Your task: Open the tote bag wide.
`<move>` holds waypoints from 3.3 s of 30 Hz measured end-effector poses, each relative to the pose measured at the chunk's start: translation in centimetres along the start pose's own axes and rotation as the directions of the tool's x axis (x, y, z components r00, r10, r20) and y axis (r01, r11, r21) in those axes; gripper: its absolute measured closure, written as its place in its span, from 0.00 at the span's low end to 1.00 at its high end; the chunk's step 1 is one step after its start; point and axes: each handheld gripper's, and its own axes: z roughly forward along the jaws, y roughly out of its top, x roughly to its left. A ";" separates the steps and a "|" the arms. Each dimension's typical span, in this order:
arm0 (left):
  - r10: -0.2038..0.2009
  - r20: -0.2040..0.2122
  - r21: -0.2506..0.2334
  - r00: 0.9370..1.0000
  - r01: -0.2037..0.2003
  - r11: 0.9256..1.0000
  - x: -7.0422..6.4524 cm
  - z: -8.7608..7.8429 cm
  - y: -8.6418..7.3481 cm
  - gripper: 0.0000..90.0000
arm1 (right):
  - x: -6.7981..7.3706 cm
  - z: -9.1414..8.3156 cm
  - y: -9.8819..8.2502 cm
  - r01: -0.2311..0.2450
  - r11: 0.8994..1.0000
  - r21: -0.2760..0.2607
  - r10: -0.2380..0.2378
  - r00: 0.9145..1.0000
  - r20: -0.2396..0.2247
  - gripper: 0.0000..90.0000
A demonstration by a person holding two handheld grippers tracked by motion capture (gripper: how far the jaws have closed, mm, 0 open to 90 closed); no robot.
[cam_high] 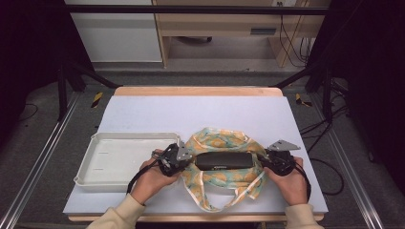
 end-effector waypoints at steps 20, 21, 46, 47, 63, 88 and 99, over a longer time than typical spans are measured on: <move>0.005 0.011 -0.190 1.000 -0.002 0.982 0.6 -4.3 4.4 0.74 | 4.9 -5.5 -0.1 0.124 0.977 -0.171 -0.139 0.987 -0.077 0.79; 0.005 0.013 -0.177 1.000 -0.002 0.984 0.8 -3.9 4.8 0.77 | 5.2 -5.3 -0.1 0.134 0.977 -0.167 -0.150 0.984 -0.091 0.82; -0.060 0.020 0.090 0.998 0.058 0.994 4.2 5.2 5.4 0.94 | 7.9 -0.8 -1.4 0.248 0.967 0.049 -0.229 0.941 -0.247 0.96; -0.063 0.024 0.094 0.998 0.060 0.994 4.3 5.3 5.3 0.94 | 7.9 -0.8 -1.5 0.245 0.968 0.052 -0.225 0.942 -0.248 0.96; -0.068 0.029 0.094 0.997 0.065 0.993 4.4 5.4 5.1 1.00 | 5.0 -4.6 0.8 0.176 0.979 -0.099 -0.189 0.971 -0.144 1.00; -0.060 0.053 0.140 0.997 0.052 0.989 4.8 6.7 5.5 1.00 | -0.1 2.3 0.3 0.024 0.996 0.081 -0.016 0.995 -0.097 1.00; -0.093 0.043 0.034 0.995 0.091 0.995 4.7 4.3 5.3 1.00 | -0.2 -1.2 0.3 -0.008 0.997 -0.071 0.003 0.997 -0.075 1.00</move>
